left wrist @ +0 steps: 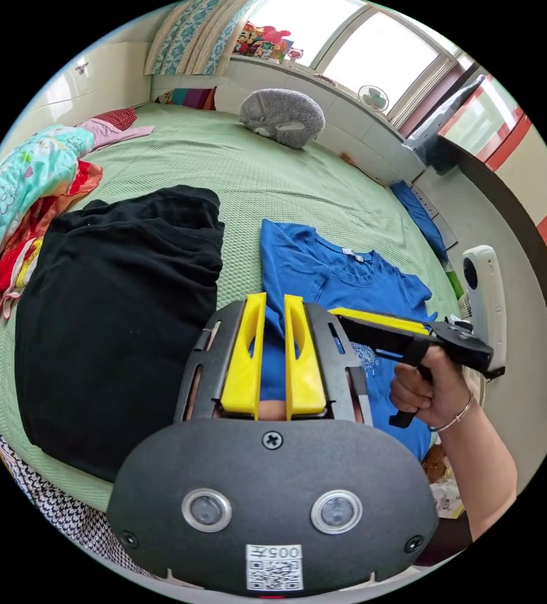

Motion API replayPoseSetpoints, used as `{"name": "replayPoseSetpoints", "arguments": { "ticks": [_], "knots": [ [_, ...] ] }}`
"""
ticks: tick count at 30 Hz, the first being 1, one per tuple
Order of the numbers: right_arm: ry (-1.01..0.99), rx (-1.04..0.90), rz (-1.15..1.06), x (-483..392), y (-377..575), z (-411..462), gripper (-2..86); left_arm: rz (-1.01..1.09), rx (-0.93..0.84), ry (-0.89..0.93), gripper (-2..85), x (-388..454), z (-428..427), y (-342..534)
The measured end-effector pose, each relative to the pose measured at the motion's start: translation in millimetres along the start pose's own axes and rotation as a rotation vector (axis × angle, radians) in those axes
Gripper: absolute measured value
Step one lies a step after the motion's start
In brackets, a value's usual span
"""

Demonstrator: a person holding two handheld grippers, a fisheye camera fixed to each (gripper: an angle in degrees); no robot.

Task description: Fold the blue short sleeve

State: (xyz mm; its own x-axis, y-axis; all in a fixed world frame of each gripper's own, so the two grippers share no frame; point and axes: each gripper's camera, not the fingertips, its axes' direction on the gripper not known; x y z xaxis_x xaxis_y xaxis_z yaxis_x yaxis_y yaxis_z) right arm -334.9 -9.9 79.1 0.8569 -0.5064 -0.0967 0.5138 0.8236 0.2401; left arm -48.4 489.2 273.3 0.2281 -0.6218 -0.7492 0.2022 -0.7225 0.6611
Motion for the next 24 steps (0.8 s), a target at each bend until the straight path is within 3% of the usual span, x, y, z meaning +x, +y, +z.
{"name": "replayPoseSetpoints", "arguments": {
  "ticks": [10, 19, 24],
  "knots": [
    [0.112, 0.072, 0.086, 24, -15, 0, 3.6, 0.046, -0.012, 0.030, 7.6, 19, 20, 1],
    [0.176, -0.023, 0.082, 40, -4, 30, 0.6, 0.051, -0.043, 0.066, 8.2, 22, 43, 1],
    [0.158, -0.021, 0.097, 48, 0, 17, 3.3, 0.069, -0.024, 0.046, 8.2, 32, 46, 5]
  ]
}}
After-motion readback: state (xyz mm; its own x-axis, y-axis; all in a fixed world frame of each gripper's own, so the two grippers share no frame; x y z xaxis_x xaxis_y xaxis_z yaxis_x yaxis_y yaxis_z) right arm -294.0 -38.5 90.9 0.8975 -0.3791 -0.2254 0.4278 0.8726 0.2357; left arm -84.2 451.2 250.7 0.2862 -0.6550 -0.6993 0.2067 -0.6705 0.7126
